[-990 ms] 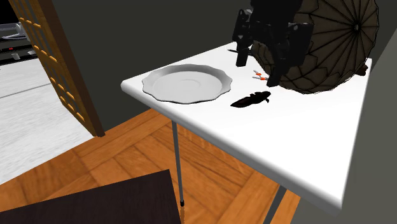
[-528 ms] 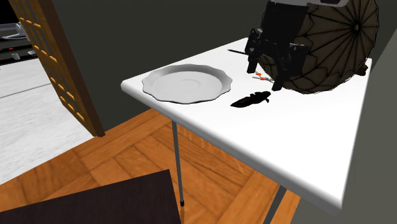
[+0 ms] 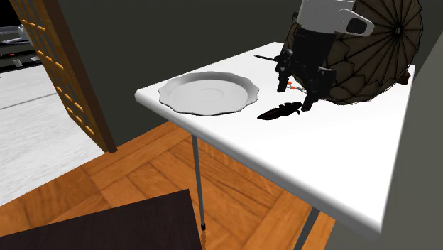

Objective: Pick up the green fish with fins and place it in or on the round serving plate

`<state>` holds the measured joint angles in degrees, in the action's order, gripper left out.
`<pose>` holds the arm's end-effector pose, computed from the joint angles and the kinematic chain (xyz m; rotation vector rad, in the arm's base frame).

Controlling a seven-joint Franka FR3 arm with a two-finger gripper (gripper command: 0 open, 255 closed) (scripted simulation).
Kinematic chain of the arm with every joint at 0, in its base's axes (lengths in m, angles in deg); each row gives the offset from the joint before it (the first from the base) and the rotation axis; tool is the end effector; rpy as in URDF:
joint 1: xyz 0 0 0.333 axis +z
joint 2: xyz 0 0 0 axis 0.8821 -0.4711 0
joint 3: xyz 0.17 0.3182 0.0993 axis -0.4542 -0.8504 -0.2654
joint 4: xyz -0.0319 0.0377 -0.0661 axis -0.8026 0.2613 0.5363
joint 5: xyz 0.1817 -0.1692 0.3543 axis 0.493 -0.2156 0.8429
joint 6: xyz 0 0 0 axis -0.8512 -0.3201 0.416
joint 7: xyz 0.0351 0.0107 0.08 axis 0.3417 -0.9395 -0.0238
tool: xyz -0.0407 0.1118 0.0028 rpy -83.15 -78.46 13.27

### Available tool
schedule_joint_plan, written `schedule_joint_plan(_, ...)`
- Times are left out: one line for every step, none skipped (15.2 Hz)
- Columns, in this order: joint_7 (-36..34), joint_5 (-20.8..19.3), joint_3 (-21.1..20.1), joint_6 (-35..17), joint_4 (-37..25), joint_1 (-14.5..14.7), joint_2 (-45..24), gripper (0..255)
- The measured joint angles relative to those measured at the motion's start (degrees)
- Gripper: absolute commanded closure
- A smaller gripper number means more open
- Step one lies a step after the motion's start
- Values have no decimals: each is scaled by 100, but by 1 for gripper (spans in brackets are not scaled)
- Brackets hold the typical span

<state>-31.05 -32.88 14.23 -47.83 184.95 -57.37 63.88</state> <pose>0.5838 0.2534 0.4196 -3.0718 -0.1366 0.1277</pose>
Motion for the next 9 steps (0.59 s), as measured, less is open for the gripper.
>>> schedule_joint_plan(-2, -12, 3, -78, 41, 3, -39, 0)
schedule_joint_plan(-7, -18, 4, -139, 78, 6, -49, 0)
schedule_joint_plan(-21, -28, 6, -205, 94, 9, -48, 0)
schedule_joint_plan(-23, -36, 8, -236, 89, 10, -54, 0)
schedule_joint_plan(-22, -37, 8, -259, 102, 10, -48, 0)
schedule_joint_plan(-24, -46, 11, -269, 81, 11, -60, 0)
schedule_joint_plan(-19, -43, 10, -269, 88, 9, -56, 0)
schedule_joint_plan(-15, -33, 8, -256, 110, 8, -42, 0)
schedule_joint_plan(-26, -36, 9, -265, 113, 10, -44, 0)
